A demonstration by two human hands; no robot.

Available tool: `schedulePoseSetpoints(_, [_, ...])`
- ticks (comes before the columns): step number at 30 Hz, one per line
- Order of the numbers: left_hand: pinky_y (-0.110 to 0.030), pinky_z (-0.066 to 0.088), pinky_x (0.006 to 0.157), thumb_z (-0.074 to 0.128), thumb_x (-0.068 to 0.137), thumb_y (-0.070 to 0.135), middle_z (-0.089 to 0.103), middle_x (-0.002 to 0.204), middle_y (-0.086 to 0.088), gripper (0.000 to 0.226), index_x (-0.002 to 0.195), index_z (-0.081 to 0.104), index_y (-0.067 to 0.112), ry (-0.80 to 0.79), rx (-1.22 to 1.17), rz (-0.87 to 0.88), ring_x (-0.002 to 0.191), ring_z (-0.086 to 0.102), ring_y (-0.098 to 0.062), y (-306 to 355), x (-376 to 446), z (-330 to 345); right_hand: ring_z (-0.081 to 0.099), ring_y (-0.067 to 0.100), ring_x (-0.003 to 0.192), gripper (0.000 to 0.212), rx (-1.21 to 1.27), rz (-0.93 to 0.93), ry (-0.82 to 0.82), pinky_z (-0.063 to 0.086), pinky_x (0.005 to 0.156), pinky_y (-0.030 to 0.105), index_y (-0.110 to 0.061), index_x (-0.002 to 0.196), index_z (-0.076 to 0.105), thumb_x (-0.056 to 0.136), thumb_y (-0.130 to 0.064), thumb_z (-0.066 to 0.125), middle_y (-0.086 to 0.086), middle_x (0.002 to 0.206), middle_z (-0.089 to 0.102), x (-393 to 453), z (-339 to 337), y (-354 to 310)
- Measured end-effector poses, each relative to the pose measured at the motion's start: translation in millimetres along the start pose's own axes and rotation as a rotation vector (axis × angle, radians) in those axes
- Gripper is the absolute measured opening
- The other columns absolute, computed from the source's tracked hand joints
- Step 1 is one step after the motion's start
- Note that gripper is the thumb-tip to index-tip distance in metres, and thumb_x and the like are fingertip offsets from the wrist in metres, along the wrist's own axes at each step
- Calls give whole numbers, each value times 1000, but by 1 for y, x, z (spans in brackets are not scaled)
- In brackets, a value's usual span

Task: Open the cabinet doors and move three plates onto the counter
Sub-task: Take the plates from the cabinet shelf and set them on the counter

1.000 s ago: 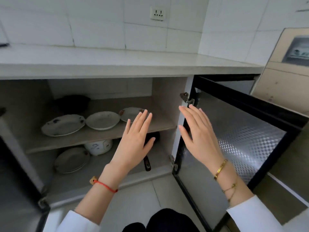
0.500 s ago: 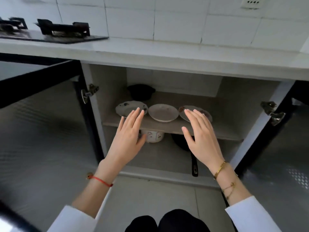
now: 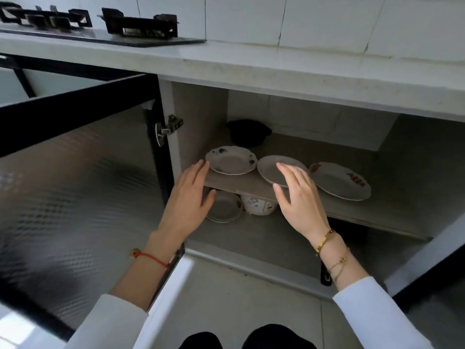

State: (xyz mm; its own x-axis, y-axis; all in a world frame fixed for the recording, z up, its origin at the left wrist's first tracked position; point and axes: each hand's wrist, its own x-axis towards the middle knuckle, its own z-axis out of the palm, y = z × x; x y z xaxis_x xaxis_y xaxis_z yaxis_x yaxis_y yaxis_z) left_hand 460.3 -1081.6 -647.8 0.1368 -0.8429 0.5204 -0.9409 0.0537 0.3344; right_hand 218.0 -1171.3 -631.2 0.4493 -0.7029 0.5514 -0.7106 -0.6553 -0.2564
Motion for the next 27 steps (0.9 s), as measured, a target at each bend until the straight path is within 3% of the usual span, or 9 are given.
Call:
schedulePoseSetpoints(11, [-44, 43, 103, 56, 95, 24, 51, 137, -20, 56, 145, 38, 6, -71, -53, -208, 124, 48, -36, -42, 65, 47, 55, 30, 113, 36, 71, 103, -106, 46, 97, 44, -7, 127, 55, 98, -26, 45, 15, 120, 60, 75, 67, 9])
schedulePoseSetpoints(16, [-46, 44, 103, 53, 96, 23, 51, 139, -21, 53, 145, 40, 7, -170, -165, -370, 125, 51, -38, -64, 103, 75, 62, 33, 91, 30, 53, 204, -145, 52, 80, 48, -2, 104, 62, 99, -24, 43, 19, 102, 63, 106, 100, 20])
schedulePoseSetpoints(19, [-45, 45, 100, 50, 96, 18, 53, 136, -22, 42, 137, 49, 5, -212, -161, -390, 121, 54, -40, -75, 121, 91, 64, 34, 83, 32, 61, 265, -235, 53, 71, 45, -1, 93, 62, 100, -23, 40, 20, 94, 65, 119, 119, 28])
schedulePoseSetpoints(22, [-43, 45, 99, 47, 98, 15, 58, 131, -24, 35, 127, 58, 0, -248, -154, -373, 118, 56, -41, -83, 132, 105, 65, 34, 83, 40, 12, 309, -326, 48, 66, 37, -4, 91, 64, 101, -31, 36, 20, 93, 68, 129, 139, 37])
schedulePoseSetpoints(27, [-40, 47, 97, 45, 100, 21, 62, 125, -23, 34, 123, 59, 0, -263, -227, -487, 116, 58, -35, -95, 144, 127, 64, 37, 94, 46, -79, 335, -335, 48, 73, 37, 0, 98, 66, 100, -37, 38, 22, 101, 67, 139, 162, 44])
